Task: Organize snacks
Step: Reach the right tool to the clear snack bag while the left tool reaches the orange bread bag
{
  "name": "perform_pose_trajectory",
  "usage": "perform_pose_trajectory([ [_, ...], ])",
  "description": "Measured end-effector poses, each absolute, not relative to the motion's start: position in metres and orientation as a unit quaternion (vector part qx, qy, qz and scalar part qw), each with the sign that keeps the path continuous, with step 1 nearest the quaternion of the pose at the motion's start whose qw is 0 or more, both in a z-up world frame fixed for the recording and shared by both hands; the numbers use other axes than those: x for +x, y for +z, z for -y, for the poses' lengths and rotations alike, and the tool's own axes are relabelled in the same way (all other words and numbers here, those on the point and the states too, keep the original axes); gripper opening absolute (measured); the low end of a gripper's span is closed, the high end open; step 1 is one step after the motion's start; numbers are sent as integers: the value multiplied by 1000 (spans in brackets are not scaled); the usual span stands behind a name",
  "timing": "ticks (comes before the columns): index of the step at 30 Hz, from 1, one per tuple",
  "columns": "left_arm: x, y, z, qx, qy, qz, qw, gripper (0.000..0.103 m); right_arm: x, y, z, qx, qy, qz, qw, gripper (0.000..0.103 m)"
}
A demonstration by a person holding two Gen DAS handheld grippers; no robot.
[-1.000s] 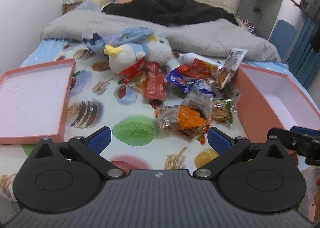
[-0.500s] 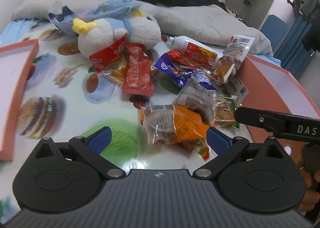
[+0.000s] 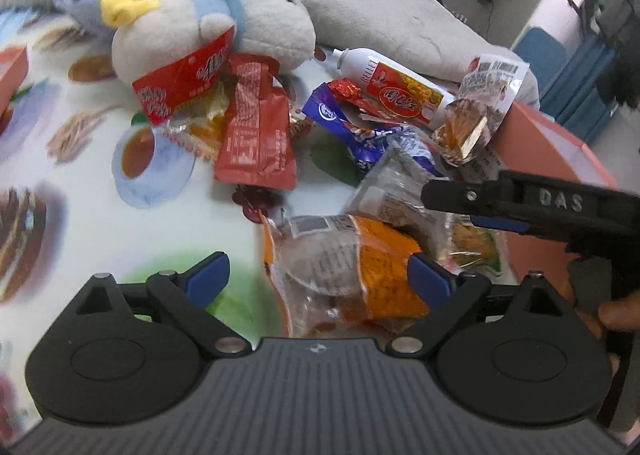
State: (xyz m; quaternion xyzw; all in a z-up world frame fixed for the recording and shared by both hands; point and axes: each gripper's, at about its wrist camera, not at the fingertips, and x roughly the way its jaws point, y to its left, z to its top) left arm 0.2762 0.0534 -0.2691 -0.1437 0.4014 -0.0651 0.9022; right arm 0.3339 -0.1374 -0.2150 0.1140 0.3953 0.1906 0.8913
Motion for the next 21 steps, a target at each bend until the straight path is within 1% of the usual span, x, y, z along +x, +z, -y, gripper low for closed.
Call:
perform_pose_trajectory([
  [3, 280, -271, -55, -148, -77, -396, 903, 93, 345, -223, 133, 124, 193, -408, 884, 81],
  [7, 288, -279, -58, -165, -88, -403, 896, 87, 354, -231, 122, 106, 198, -412, 883, 81],
  [9, 291, -282, -58, -167, -92, -404, 895, 86, 355, -233, 119, 102, 197, -410, 885, 77],
  [10, 291, -282, -55, -158, -92, -403, 897, 86, 356, -232, 119, 102, 199, -407, 886, 76],
  [12, 290, -281, -48, -135, -95, -403, 900, 85, 358, -233, 120, 122, 215, -409, 878, 71],
  [13, 289, -281, -47, -135, -98, -402, 900, 81, 358, -233, 120, 127, 217, -411, 877, 70],
  [14, 289, -282, -47, -141, -102, -402, 899, 78, 357, -232, 119, 123, 216, -410, 878, 67],
  [15, 288, -282, -46, -145, -101, -402, 898, 78, 355, -232, 116, 112, 216, -409, 879, 60],
  [17, 287, -282, -45, -141, -99, -400, 900, 76, 352, -231, 114, 98, 215, -406, 883, 58],
  [20, 284, -281, -48, -153, -94, -399, 899, 71, 348, -226, 116, 97, 211, -403, 885, 54],
  [21, 282, -280, -50, -157, -90, -398, 900, 66, 347, -225, 117, 98, 208, -403, 886, 52],
])
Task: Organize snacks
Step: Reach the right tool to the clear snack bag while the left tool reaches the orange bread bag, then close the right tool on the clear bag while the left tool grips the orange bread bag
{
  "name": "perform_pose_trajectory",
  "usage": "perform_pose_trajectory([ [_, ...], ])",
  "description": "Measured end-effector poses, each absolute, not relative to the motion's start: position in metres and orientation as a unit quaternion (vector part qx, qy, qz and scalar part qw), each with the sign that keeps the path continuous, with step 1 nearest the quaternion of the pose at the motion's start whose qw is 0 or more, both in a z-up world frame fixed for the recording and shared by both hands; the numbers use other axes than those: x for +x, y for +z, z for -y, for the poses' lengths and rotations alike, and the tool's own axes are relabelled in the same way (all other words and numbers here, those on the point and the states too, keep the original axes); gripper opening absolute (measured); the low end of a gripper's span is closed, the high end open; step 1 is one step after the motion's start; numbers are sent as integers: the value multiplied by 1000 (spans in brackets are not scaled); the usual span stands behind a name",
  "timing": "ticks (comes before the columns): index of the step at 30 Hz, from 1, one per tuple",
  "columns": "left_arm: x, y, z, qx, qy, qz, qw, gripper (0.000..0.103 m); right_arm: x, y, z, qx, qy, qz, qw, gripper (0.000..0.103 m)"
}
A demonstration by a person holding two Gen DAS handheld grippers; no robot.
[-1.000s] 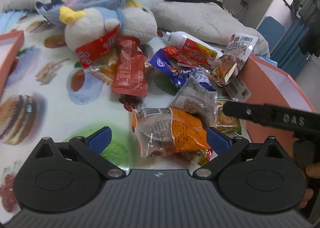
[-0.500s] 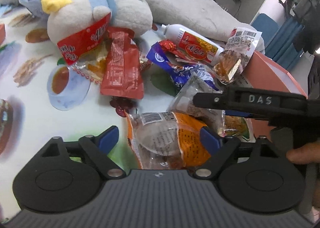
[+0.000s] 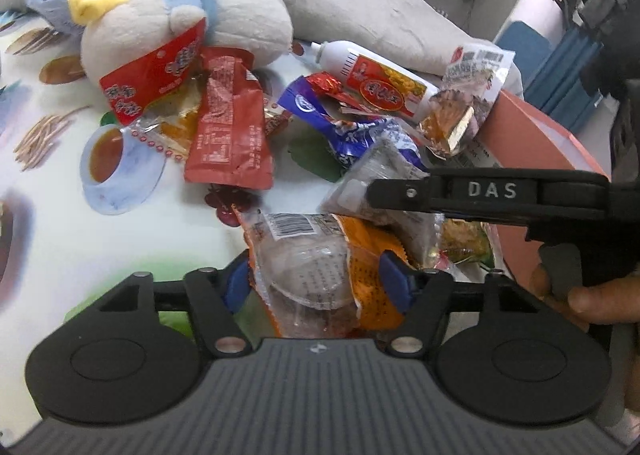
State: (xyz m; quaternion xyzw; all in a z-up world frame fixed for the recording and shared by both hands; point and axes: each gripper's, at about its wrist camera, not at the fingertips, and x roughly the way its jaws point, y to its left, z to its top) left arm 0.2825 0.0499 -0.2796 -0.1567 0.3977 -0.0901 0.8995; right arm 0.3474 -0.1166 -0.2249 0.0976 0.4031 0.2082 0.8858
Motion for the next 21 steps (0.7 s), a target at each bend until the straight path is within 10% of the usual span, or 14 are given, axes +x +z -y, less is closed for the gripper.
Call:
perform_pose_trajectory([
  [21, 205, -251, -58, -178, -22, -403, 897, 45, 261, -190, 144, 73, 196, -391, 896, 44],
])
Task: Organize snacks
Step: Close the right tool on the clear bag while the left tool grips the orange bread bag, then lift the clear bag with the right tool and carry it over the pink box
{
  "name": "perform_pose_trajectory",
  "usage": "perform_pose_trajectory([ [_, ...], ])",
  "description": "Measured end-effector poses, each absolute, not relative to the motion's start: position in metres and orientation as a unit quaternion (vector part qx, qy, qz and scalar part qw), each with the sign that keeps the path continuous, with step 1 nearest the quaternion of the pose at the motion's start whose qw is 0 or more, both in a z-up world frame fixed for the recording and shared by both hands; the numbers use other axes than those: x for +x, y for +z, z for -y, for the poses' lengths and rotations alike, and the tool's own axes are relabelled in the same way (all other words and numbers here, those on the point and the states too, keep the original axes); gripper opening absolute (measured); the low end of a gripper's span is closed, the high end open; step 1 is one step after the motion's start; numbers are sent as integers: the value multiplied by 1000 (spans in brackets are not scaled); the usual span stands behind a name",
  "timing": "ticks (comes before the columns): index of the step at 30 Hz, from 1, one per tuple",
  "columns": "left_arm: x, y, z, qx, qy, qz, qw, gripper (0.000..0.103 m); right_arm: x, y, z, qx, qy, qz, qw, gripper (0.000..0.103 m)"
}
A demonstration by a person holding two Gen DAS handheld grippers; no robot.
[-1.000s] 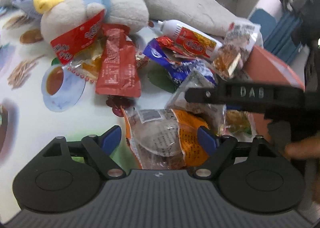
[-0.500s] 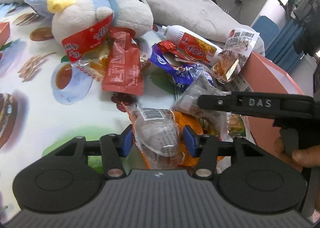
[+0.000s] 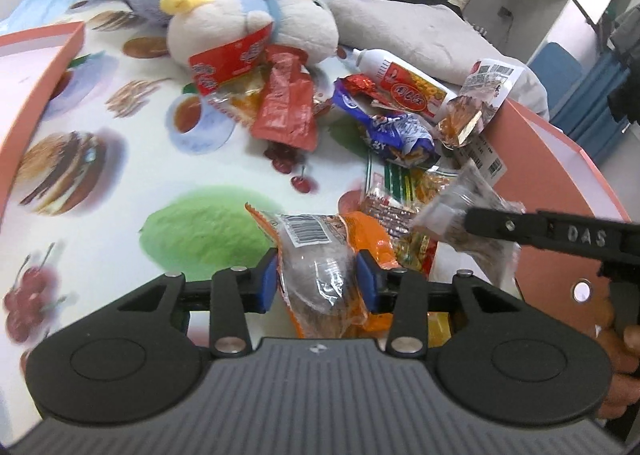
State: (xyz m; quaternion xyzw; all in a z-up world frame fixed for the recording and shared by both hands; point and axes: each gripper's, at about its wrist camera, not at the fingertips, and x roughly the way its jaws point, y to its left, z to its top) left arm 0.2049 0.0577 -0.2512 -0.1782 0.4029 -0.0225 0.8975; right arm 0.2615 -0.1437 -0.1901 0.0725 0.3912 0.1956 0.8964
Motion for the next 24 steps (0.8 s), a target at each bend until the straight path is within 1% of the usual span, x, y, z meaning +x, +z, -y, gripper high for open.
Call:
perform_pose_trajectory([
  [12, 159, -240, -51, -205, 5, -420, 884, 44, 201, -188, 152, 43, 159, -395, 904, 44],
  [19, 155, -224, -42, -205, -15, -420, 884, 44, 183, -188, 155, 29, 145, -401, 904, 44],
  [24, 160, -205, -33, -189, -30, -412, 891, 44, 182, -176, 164, 31, 139, -390, 910, 44],
])
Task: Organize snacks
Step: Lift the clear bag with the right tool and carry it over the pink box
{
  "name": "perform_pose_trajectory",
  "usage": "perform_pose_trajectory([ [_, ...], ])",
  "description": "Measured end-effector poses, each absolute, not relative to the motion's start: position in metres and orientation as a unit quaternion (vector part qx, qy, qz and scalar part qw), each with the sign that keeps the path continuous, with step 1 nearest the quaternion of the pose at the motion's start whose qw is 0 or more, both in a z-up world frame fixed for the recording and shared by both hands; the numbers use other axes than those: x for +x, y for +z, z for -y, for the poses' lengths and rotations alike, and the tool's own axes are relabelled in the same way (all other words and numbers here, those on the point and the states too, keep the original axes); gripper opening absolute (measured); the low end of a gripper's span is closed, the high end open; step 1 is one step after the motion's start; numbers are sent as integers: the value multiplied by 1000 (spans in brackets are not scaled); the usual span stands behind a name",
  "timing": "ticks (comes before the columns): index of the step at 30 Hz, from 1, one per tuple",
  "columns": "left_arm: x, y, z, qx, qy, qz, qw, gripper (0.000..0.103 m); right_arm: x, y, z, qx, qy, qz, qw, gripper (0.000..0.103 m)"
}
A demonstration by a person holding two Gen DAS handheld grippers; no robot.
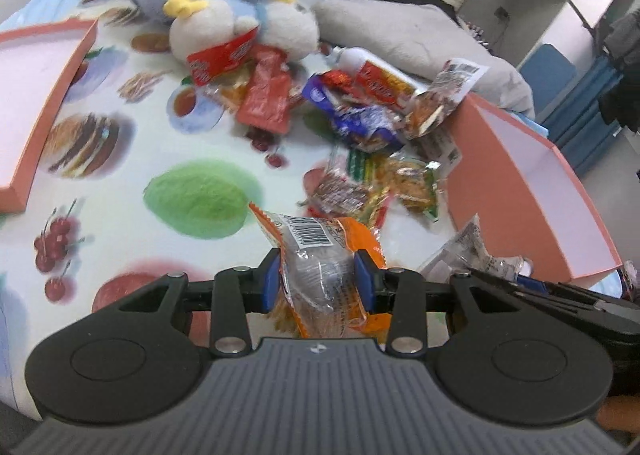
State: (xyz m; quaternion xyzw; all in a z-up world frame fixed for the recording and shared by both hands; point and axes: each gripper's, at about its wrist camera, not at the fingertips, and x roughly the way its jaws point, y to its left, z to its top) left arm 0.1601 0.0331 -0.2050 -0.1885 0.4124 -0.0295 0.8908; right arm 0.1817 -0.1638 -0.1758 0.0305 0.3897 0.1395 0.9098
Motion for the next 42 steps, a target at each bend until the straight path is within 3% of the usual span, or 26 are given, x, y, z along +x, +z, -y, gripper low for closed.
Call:
perform_pose_trajectory([
  [29, 268, -10, 59, -139, -148, -258, 945, 44, 222, -13, 262, 20, 77, -208, 975, 44],
  [32, 276, -2, 78, -135, -164, -255, 943, 42, 225, -8, 277, 14, 60, -199, 978, 44],
  [34, 284, -2, 94, -131, -177, -264, 939, 31, 227, -9, 287, 13, 47, -195, 980, 44],
  [42, 311, -44, 157, -98, -206, -328, 917, 25, 246, -60, 329, 31, 16, -251, 967, 44],
])
